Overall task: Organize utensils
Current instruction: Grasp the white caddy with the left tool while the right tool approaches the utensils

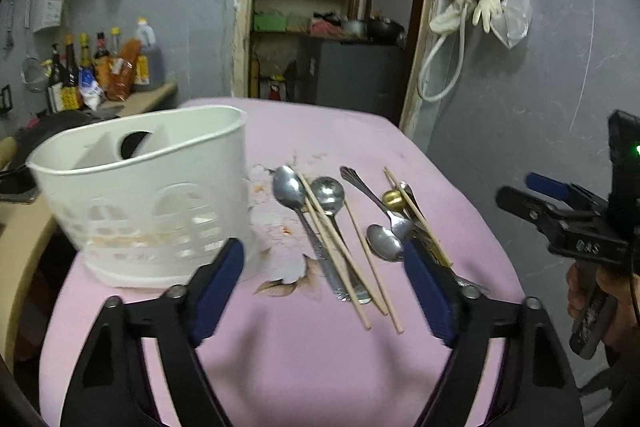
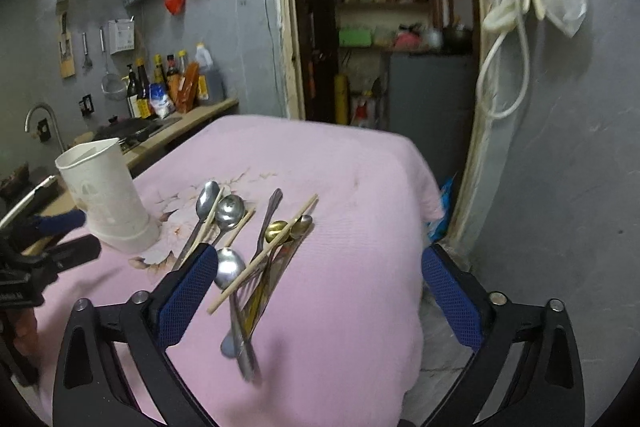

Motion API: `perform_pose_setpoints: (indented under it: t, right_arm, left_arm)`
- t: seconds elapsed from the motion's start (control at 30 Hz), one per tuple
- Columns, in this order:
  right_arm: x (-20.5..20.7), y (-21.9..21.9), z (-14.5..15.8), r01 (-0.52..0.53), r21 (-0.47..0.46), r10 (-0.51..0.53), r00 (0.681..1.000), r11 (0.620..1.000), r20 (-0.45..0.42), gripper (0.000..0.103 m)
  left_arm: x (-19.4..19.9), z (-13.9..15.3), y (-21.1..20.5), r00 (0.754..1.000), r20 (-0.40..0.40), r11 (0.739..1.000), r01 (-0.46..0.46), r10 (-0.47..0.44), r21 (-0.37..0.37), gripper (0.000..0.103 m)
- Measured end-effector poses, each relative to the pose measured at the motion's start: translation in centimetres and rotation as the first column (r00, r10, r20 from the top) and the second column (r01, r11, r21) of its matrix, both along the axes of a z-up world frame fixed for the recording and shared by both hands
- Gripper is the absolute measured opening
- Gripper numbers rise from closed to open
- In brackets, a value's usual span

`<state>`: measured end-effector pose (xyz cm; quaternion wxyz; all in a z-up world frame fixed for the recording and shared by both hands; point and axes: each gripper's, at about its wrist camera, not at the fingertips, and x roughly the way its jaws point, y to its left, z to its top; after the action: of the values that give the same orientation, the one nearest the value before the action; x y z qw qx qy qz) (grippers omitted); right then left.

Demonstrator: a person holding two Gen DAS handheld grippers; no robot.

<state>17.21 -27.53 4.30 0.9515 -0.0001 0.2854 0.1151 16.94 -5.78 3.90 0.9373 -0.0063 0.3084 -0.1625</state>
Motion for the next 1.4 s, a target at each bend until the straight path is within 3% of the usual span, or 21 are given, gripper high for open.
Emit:
perform_pose_setpoints:
  t: [0.07, 0.27, 0.37, 0.63, 0.83, 1.4]
  right_arm:
    - [1.4, -0.1, -0.5, -0.015, -0.004, 0.015, 0.999, 1.000, -0.044, 0.083]
    - [4.3, -0.2, -3.2, -0.069, -0.030, 0.062, 0.980, 0.997, -0.189, 0.065]
    - [4.8, 0.3, -4.0, -0.096, -0.042, 0.085, 0.972, 0.994, -0.217, 0.058]
    - [6.2, 2.2, -4.6, -0.160, -0.112, 0.129, 0.961, 0.981, -0.245, 0.051]
    - [7.3, 3.2, -4.8, -0.188, -0.141, 0.148, 0.955, 0.972, -0.255, 0.051]
    - [8.0, 4.1, -5.3, -0.205, -0.166, 0.155, 0.950, 0.965, -0.269, 0.050]
  left_arm:
    - [1.4, -0.6, -0.7, 0.999, -0.051, 1.000, 0.017, -0.016, 0.019, 0.052]
    - [4.3, -2.6, -1.7, 0.990, -0.139, 0.997, 0.020, -0.010, 0.074, 0.034]
    - [5.5, -3.8, -2.0, 0.982, -0.187, 0.994, 0.014, 0.007, 0.110, 0.027]
    - [8.2, -6.7, -2.3, 0.959, -0.283, 0.991, 0.006, 0.033, 0.135, 0.020]
    - [9.4, -7.6, -1.5, 0.953, -0.299, 0.993, -0.004, 0.040, 0.120, 0.019]
    - [10.8, -7.1, -2.6, 0.947, -0.320, 0.992, 0.002, 0.037, 0.123, 0.019]
